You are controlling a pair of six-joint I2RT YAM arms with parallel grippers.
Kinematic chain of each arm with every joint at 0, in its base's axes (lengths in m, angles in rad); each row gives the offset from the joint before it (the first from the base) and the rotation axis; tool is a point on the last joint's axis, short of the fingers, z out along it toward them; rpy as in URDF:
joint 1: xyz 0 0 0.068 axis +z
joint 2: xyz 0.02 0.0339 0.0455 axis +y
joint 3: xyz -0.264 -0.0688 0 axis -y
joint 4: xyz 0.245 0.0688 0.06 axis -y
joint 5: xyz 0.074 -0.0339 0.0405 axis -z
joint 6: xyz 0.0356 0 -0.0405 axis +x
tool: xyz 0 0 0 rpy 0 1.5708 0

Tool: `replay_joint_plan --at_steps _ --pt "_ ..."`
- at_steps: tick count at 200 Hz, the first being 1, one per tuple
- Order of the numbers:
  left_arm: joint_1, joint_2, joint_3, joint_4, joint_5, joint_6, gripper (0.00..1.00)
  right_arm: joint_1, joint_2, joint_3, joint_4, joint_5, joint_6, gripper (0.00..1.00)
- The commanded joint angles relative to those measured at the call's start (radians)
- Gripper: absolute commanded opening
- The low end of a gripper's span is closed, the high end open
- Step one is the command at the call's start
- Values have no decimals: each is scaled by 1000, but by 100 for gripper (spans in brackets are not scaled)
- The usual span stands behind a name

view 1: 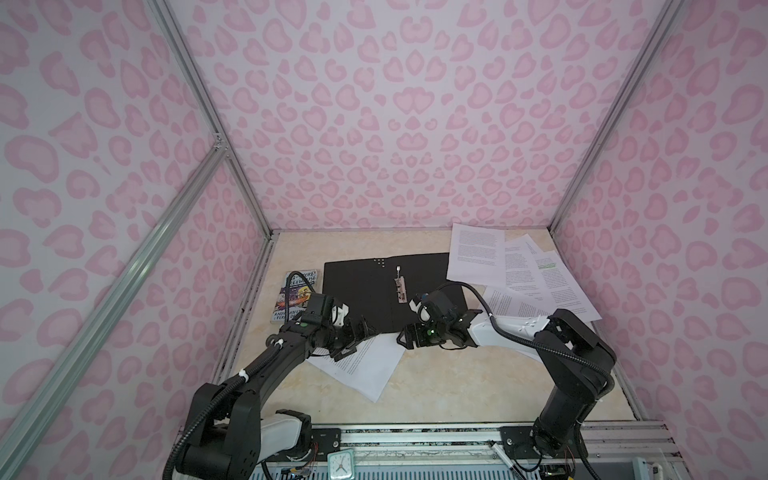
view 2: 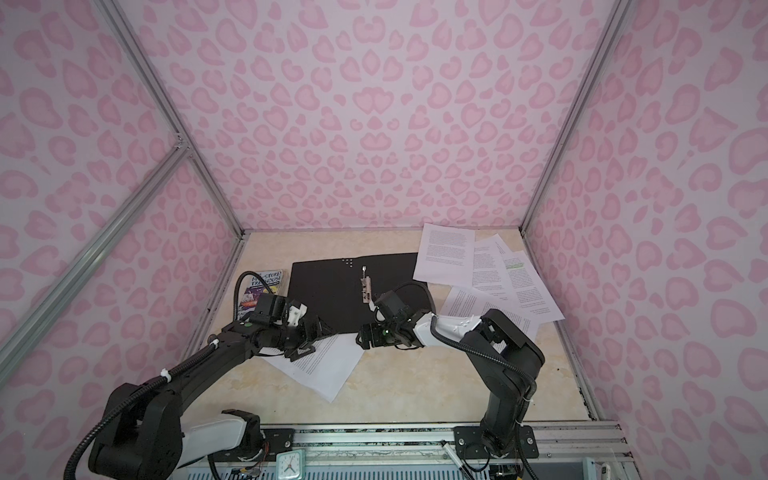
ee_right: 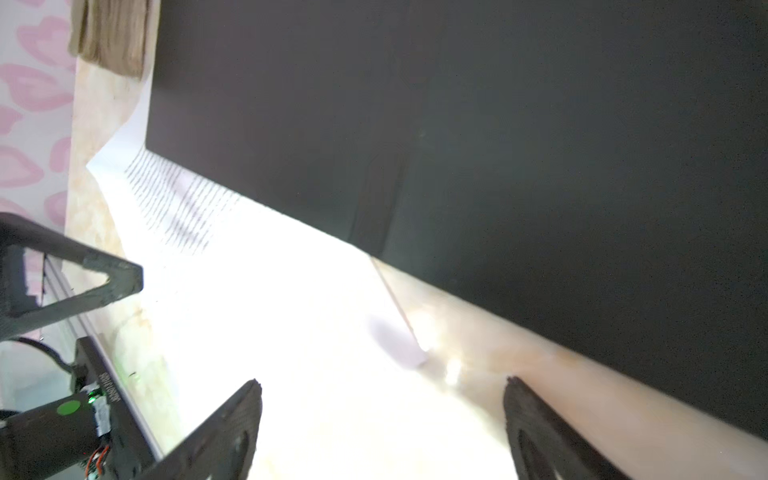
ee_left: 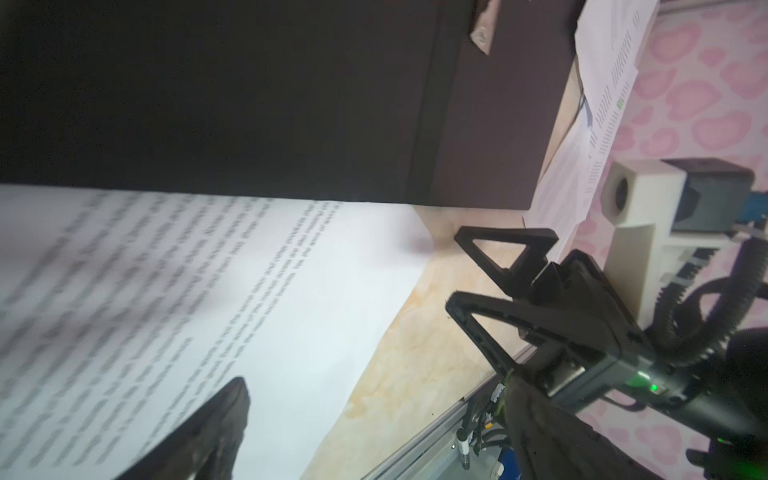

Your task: Put the files into the folder

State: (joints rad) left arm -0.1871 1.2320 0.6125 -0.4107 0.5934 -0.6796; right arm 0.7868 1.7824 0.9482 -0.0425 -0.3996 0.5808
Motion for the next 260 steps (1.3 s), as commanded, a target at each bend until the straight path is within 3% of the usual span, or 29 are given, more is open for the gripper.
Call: replay_joint_plan --at_steps 1,64,123,169,204,233,260 --pt "57 -1 -22 -52 -4 71 97 23 50 15 -8 -49 8 89" --pt "58 124 -7 -56 -66 96 97 43 110 46 -27 -124 54 84" --pt "-8 168 -18 -56 -117 84 98 36 167 63 79 -308 133 87" --pt "-34 184 -28 -53 -142 76 98 34 175 57 38 -322 136 85" --pt "-37 188 -29 -48 -150 78 98 40 152 -64 167 -370 208 86" --pt "-37 208 -29 -42 -155 80 99 18 209 -67 312 -400 282 83" --pt "-38 204 -38 -37 -155 78 98 -40 227 -55 341 -383 322 82"
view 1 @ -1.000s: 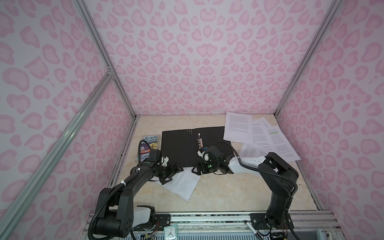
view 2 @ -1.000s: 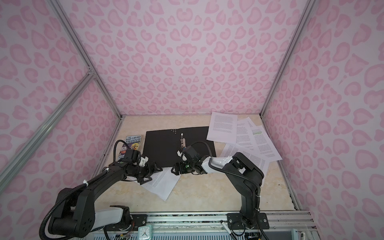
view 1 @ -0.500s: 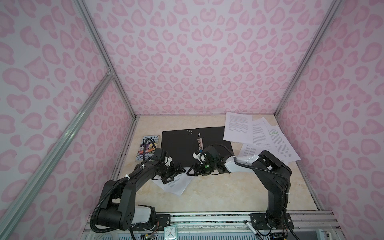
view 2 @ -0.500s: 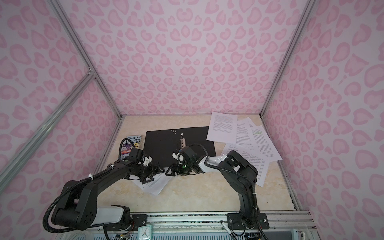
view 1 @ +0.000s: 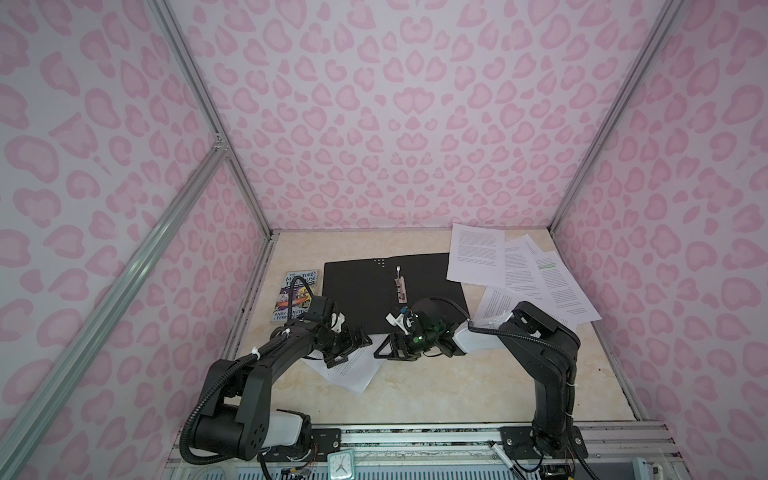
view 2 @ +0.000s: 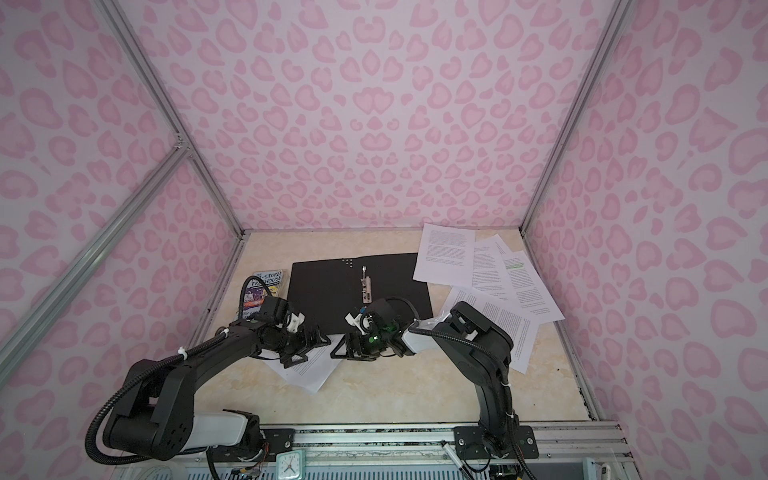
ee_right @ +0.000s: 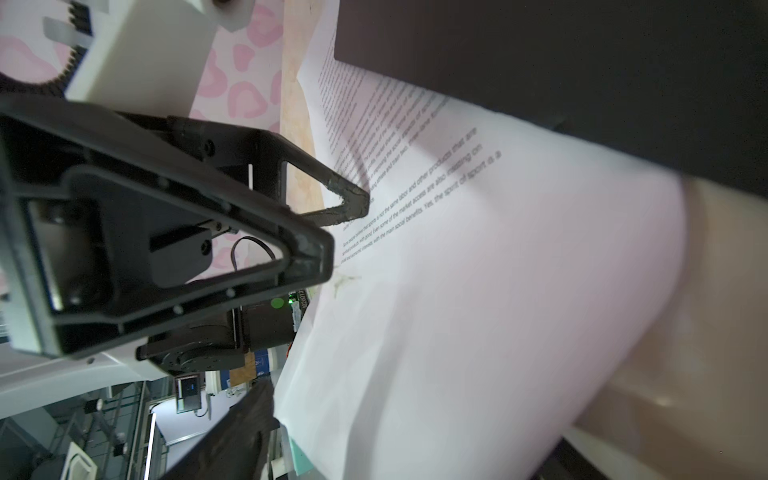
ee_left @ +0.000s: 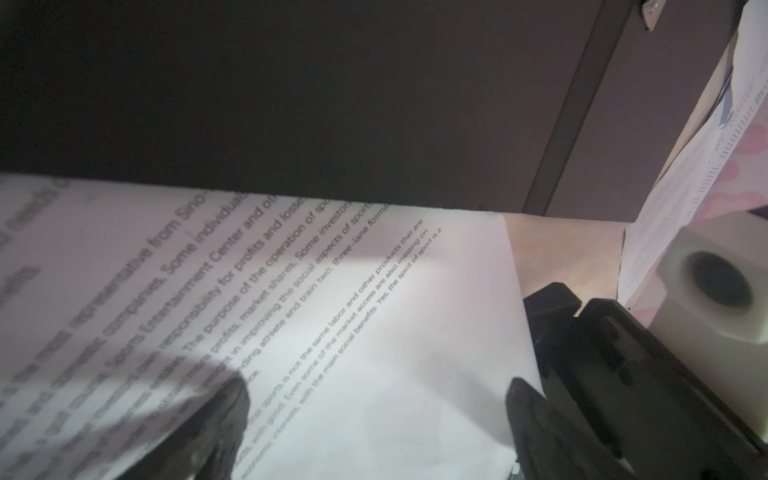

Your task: Put the files into the folder

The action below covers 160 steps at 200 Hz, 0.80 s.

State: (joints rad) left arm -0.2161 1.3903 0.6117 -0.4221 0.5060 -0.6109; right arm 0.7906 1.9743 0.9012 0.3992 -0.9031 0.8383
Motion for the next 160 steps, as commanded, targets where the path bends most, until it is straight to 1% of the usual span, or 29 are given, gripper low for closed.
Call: replay_joint_plan --at_steps 1,20,50,78,109,118,122,126,140,152,160 --pt "-8 45 -37 -27 -68 10 99 -47 35 -8 -100 122 65 82" --pt "-9 47 -32 -29 -69 12 99 -73 42 -6 -103 132 76 82" --pt "-9 54 -35 -24 -70 13 99 -83 71 8 -27 94 124 82" --pt "-9 51 -33 -24 -65 12 99 -79 85 12 -37 94 117 75" --pt "-9 49 -32 -26 -66 13 99 -75 75 27 -200 154 19 59" --pt "-9 47 -32 -27 -64 13 99 -74 72 32 -242 171 0 51" --pt "-9 45 -33 -27 -66 13 99 -73 71 34 -258 178 -8 46" --pt "-8 44 -32 -27 -65 13 99 -72 71 36 -270 183 -15 42" --pt "-9 41 -31 -27 -64 11 99 -70 66 38 -291 195 -24 36" --pt "-9 41 -29 -28 -65 13 99 -69 61 40 -303 206 -28 28" --pt "-9 41 -29 -29 -64 13 98 -67 60 44 -316 210 -31 26"
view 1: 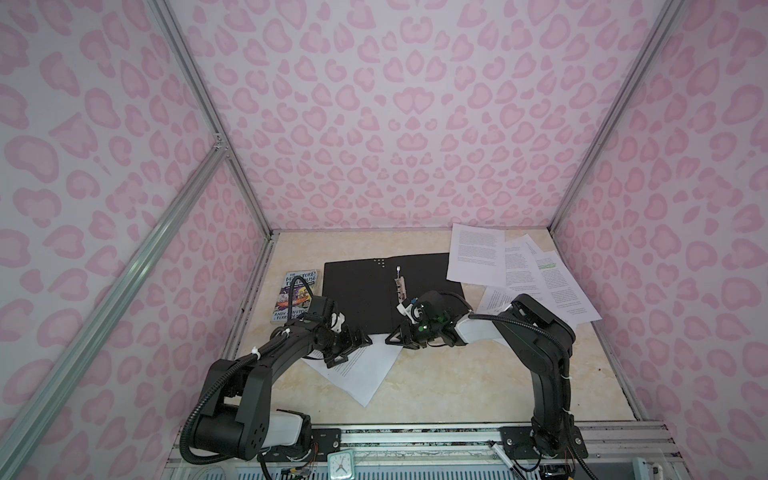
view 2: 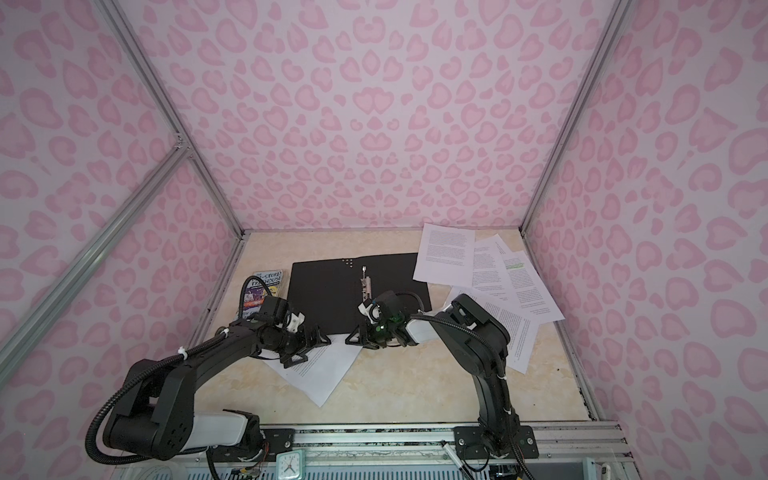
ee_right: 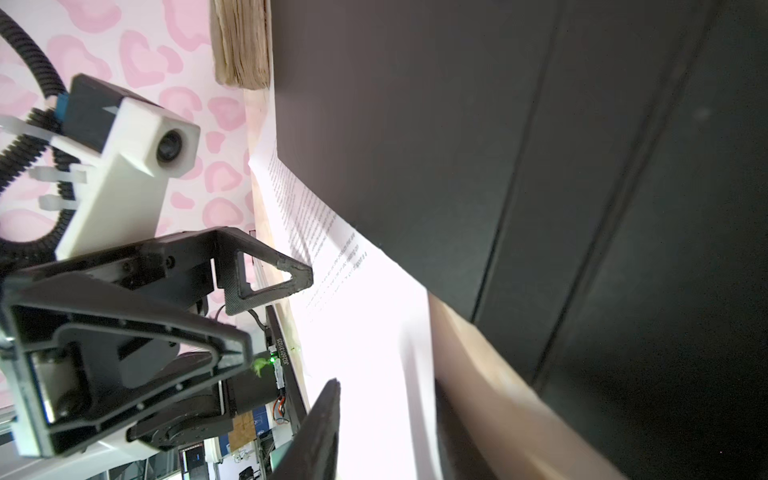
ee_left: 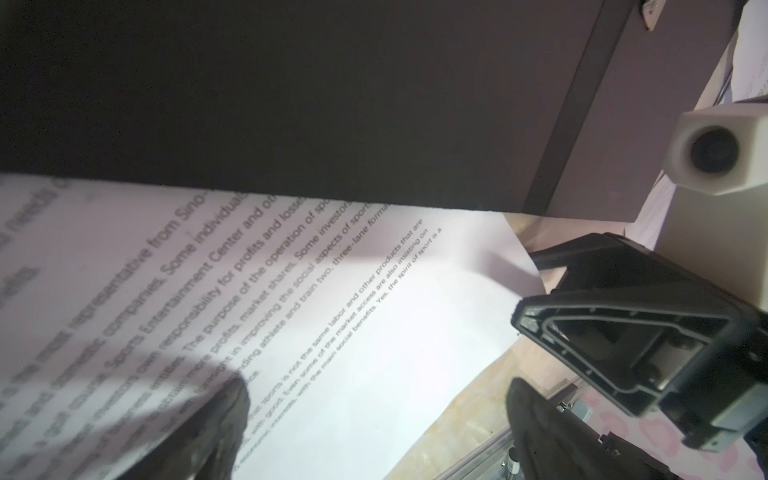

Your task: Put the files into the folder

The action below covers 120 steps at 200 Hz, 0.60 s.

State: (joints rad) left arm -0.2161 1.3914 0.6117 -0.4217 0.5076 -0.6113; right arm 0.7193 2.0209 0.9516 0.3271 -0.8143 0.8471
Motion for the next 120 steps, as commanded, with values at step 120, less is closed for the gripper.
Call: replay_joint_plan --at_steps 120 --pt "42 -152 223 -139 105 54 97 49 -220 -55 -358 189 3 0"
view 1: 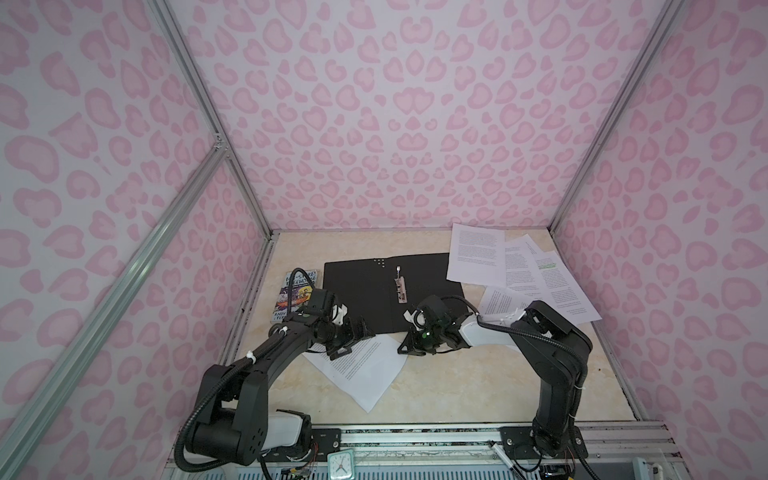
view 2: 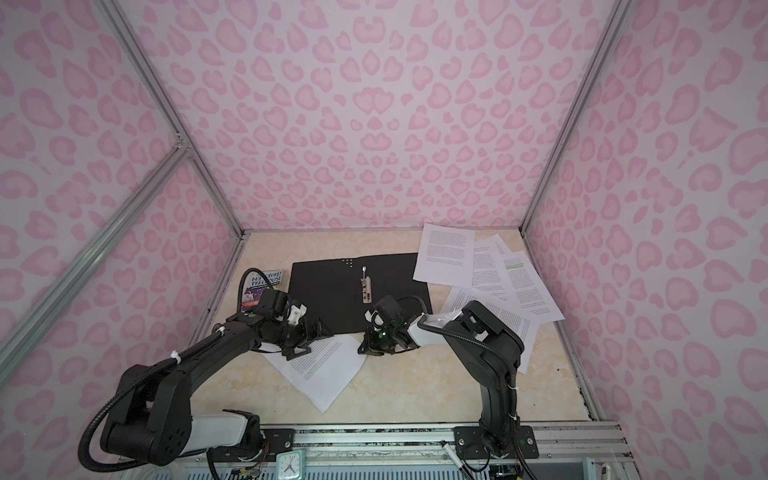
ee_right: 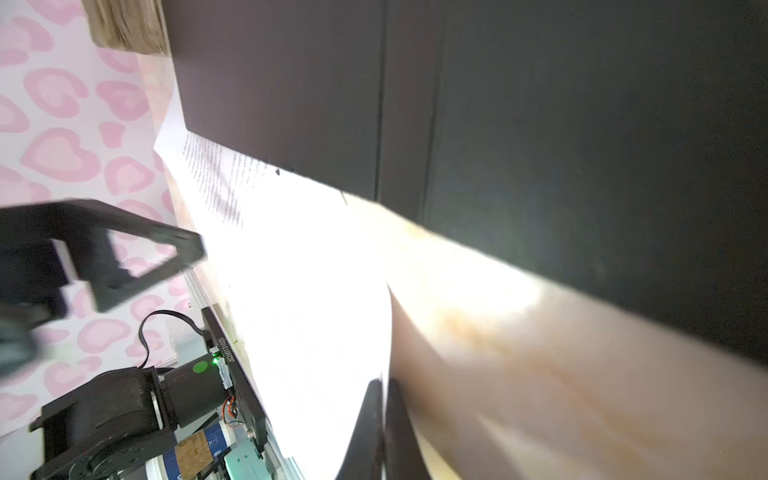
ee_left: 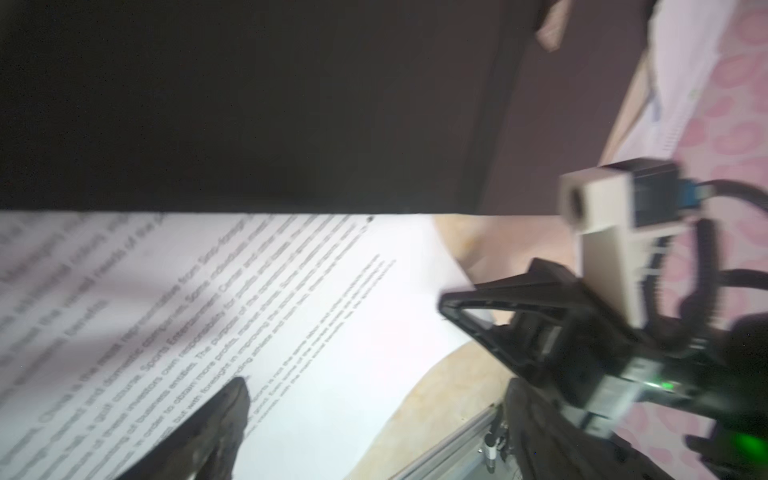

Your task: Put the files into the folder

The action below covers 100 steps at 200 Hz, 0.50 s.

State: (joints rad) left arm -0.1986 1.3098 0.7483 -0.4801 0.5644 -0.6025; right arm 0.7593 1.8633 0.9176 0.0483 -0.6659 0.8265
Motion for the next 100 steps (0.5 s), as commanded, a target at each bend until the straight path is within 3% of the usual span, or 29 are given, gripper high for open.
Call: replay_joint_plan --at_steps 1,51,100 --pt "25 -74 92 -86 47 48 97 10 -70 -25 -83 41 27 0" --pt "85 -163 234 -253 -1 123 97 26 -266 -112 -107 70 135 0" --pt "97 -179 235 -264 3 150 97 4 -478 58 -372 157 75 0"
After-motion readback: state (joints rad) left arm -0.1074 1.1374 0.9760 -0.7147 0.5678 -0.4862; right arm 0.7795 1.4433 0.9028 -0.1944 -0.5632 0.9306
